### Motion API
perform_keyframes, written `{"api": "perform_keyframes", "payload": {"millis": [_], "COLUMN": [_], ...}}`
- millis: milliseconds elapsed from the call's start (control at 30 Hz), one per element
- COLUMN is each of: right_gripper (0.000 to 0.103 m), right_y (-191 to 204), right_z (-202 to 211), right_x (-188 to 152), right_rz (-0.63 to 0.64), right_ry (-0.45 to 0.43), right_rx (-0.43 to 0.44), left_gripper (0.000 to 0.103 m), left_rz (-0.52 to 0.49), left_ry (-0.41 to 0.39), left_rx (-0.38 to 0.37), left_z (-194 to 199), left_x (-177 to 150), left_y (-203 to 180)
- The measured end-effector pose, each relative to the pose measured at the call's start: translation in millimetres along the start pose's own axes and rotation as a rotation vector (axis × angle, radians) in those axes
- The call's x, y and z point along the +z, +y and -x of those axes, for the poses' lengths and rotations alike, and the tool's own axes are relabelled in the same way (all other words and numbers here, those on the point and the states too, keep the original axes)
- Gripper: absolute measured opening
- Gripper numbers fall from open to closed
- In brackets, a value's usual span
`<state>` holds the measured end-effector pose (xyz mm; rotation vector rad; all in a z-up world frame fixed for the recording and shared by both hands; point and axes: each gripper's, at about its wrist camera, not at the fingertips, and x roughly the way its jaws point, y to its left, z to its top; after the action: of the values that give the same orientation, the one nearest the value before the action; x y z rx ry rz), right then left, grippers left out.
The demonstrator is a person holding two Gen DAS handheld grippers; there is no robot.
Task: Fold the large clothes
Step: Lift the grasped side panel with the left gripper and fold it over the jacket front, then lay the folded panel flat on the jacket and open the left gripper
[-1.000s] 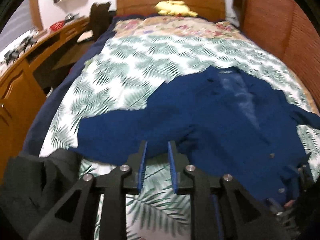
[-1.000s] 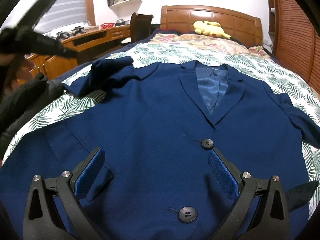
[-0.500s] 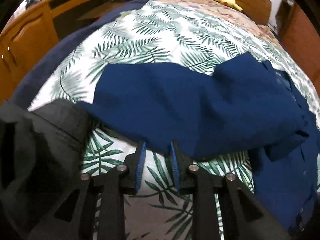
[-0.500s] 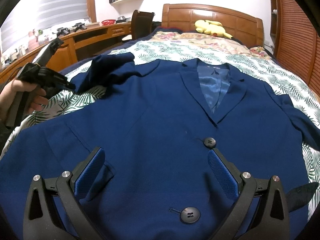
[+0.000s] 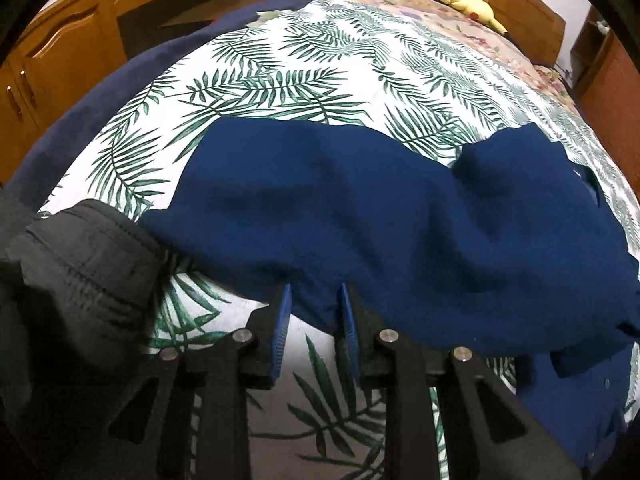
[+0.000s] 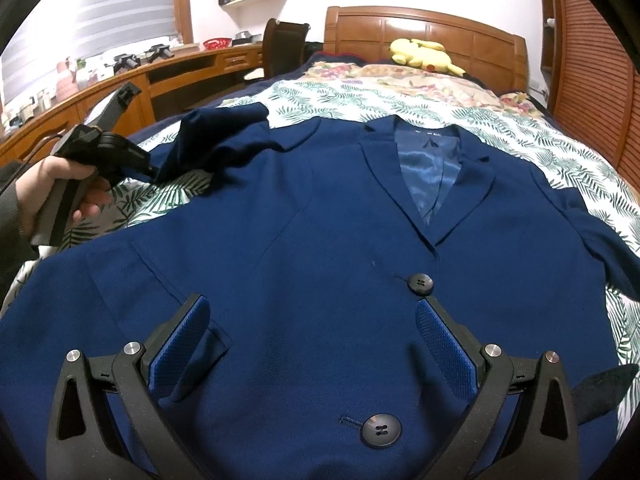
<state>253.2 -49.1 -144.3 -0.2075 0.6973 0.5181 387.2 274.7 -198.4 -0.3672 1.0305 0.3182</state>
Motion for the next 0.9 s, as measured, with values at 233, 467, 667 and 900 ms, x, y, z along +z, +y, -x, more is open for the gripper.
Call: {"api": "perform_keyframes", "payload": {"millis": [233, 467, 667, 900], "right_gripper": [0.103, 0.103, 0.103, 0.103], "right_y": [1, 2, -1, -31], "right_z": [0, 5, 32, 78], "right_x": [0, 0, 4, -5], "right_rz": [0.001, 0.006, -0.007, -0.053], "right_ry": [0.002, -0.014, -0.054, -0.106], "right_rx": [0.001, 0.004, 0.046, 0.005], "left_gripper": [0.003, 0.000, 0.000, 0.000], "left_rz": [-0.031, -0.105, -0.212, -0.345], "left_ry": [-0.023, -0.148, -0.233, -0.294], "left_rx": [-0.017, -0.034, -0.132, -0.207], "left_z": [-1, 54, 126, 188], "left_x": [-1, 1, -6, -30], "left_y": [-1, -32, -89, -158]}}
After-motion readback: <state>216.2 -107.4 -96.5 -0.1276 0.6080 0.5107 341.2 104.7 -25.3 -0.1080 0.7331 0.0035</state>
